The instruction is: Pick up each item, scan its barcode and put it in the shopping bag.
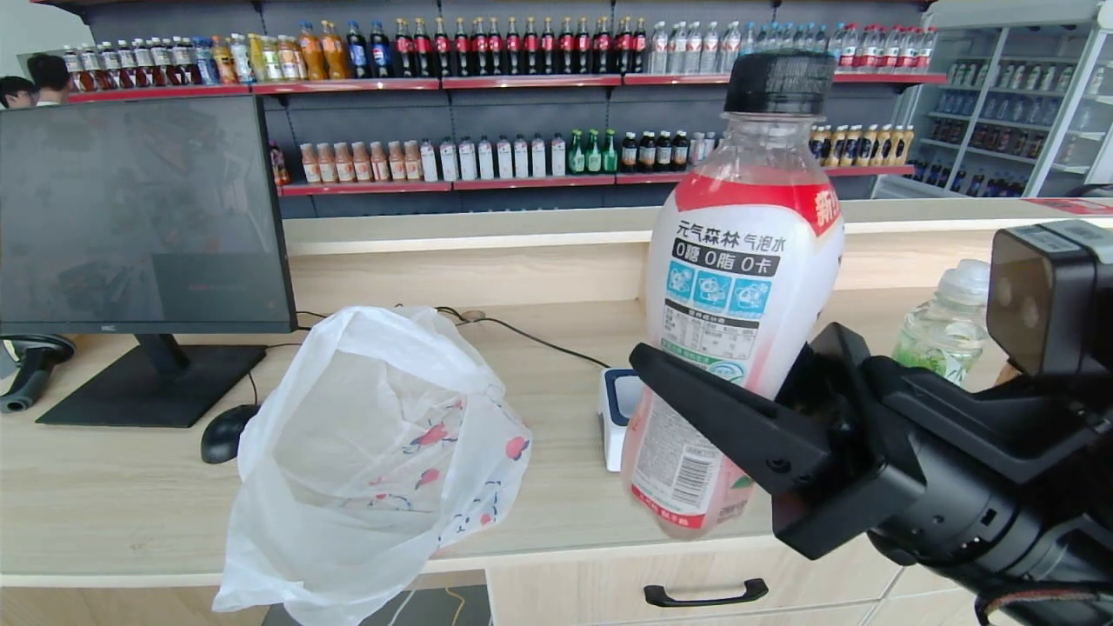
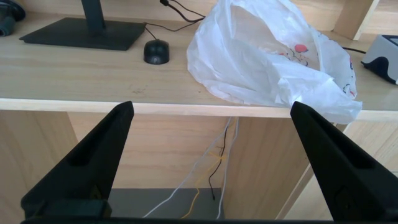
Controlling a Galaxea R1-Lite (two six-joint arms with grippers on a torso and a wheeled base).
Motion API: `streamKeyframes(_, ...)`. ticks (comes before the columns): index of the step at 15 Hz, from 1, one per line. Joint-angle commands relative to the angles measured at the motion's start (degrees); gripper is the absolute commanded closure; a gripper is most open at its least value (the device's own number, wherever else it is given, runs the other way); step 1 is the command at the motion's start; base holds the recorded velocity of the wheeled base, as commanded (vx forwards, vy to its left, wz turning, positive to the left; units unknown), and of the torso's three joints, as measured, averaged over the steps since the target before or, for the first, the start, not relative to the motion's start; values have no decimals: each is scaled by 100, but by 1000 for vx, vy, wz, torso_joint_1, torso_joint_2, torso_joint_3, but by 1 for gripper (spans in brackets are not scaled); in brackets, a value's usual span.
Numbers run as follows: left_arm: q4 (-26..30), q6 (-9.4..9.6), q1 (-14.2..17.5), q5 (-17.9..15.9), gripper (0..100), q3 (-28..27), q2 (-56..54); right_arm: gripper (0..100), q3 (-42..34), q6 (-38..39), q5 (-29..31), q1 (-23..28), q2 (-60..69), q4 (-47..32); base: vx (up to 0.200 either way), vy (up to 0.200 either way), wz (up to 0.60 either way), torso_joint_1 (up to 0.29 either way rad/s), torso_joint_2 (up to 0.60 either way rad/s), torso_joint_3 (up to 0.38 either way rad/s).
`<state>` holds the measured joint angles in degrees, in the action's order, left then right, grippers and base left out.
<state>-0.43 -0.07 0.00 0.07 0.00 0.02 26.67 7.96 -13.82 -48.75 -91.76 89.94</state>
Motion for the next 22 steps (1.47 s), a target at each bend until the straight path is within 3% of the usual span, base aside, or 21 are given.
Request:
streamKeyframes(1,-1,-1,0,1,0,0,-2,100,-48,-216,20,-117,18,6,0,0,0,0,0,0)
streamKeyframes(3,-1,-1,0,1,0,0,-2,100,-57,-752,126,-108,-9,6,0,0,0,0,0,0)
streamKeyframes(8,-1,-1,0,1,0,0,-2,100,-224,-1438,1585,-100,-18,6,0,0,0,0,0,0)
streamKeyframes(13,-1,-10,0,1,0,0,-2,100,-725,-1455,1787,94,-44,6,0,0,0,0,0,0)
streamKeyframes(22,-1,-10,0,1,0,0,-2,100,-655,-1411,1787,366,-466,6,0,0,0,0,0,0)
